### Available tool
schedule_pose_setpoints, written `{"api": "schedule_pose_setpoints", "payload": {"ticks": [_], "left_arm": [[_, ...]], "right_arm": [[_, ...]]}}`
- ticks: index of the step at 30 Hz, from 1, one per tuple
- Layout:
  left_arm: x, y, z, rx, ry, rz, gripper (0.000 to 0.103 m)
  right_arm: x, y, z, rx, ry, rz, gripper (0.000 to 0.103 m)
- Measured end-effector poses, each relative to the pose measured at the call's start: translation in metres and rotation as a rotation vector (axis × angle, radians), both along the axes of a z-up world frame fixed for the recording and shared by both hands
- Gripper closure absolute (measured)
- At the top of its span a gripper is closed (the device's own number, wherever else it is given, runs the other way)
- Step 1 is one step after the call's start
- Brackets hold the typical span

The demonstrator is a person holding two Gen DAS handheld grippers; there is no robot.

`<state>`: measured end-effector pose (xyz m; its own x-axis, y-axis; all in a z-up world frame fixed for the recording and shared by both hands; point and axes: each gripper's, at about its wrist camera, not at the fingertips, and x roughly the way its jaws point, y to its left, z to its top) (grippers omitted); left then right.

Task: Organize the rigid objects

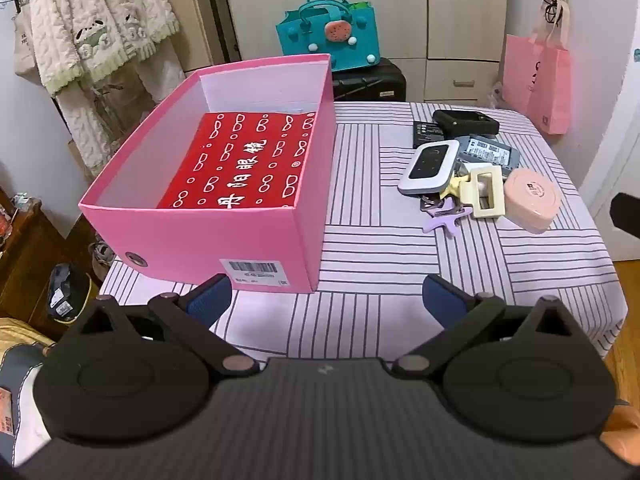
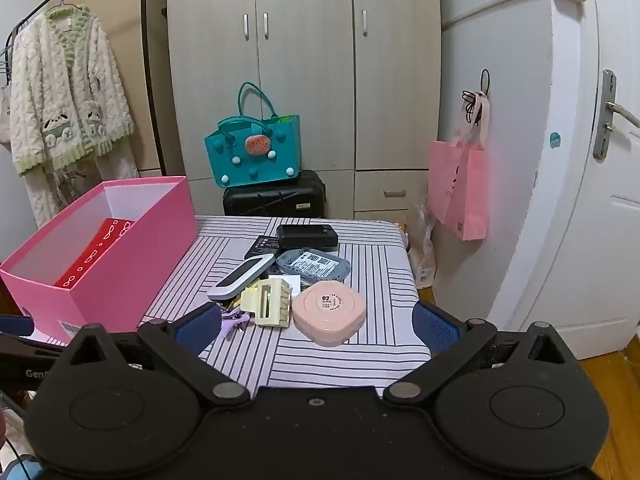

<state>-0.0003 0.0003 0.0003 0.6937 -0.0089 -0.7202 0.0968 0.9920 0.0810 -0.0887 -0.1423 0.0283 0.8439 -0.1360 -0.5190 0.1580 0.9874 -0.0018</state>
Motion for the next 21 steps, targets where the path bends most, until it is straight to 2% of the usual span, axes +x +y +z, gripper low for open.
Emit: {"api": "schedule_pose_setpoints", "payload": {"ticks": [6, 12, 17, 21], "left_arm": [[-0.002, 0.000, 0.003, -0.020, -0.023, -0.026, 0.002], [-0.003, -0.001, -0.005, -0.055, -0.012, -0.044, 0.003], [-0.007, -0.012, -0.005, 0.006, -0.082, -0.031, 0.002], [-0.006, -0.011, -0.007, 0.001, -0.078, -0.034, 0.001]], "right_arm": [[0.001, -0.003, 0.000, -0.001, -0.016, 0.008, 0.000], [-0.004, -0.001, -0.005, 0.003, -0.021, 0.010, 0.000], [-0.002, -0.011, -0.009, 0.004, -0.022, 0.020, 0.000], [-0.011, -0.010, -0.010, -0.008, -0.058, 0.055, 0.000]]}}
